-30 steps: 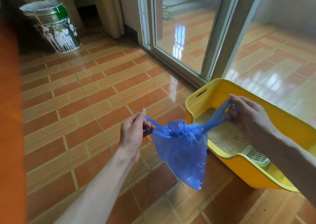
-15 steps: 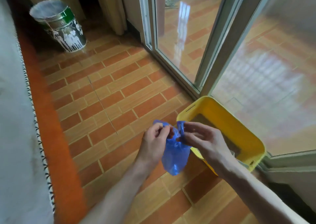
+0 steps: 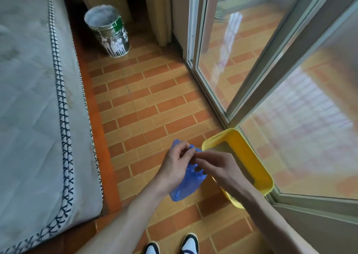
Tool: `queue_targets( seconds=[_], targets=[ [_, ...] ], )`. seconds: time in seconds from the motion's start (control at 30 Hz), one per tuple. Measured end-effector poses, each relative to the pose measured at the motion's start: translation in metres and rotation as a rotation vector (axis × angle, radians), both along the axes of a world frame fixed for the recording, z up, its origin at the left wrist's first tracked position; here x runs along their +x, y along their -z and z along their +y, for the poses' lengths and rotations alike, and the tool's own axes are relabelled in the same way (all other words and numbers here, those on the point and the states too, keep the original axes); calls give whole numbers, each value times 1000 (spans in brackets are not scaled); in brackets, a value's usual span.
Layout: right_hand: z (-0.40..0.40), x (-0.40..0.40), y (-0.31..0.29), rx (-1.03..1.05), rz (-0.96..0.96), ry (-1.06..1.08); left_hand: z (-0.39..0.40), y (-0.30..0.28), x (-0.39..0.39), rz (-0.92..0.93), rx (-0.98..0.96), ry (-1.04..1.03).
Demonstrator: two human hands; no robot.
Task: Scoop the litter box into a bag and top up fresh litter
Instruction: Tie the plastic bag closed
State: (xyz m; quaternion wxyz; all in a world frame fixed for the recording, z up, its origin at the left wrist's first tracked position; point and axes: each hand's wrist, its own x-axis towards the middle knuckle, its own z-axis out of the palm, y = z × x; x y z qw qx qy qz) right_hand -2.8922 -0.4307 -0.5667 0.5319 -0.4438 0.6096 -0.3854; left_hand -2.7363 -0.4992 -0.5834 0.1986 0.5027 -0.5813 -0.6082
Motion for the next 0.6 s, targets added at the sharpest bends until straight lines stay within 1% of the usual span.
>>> queue_targets(
  seconds=[0.03, 0.1, 0.13, 0.27, 0.3, 0.43, 0.6],
  targets=[
    [-2, 0, -12, -24, 41, 14, 0, -12, 3, -14, -10, -12],
    [-8, -1, -33, -117, 205, 43, -3, -34, 10, -50, -34, -19],
    [-13, -2, -42, -148, 257, 18, -5, -45, 14, -71, -45, -11],
    [-43, 7, -77, -152, 302, -300, -28, -95, 25, -112, -93, 57],
    [-54, 11, -84, -158, 315, -340, -35, -110, 28, -120, -103, 67],
    [-98, 28, -110, -148, 364, -316, -65, -158, 44, -150, -119, 102],
    [-152, 49, -136, -189, 602, -332, -114, -181, 78, -256, -234, 147]
  ],
)
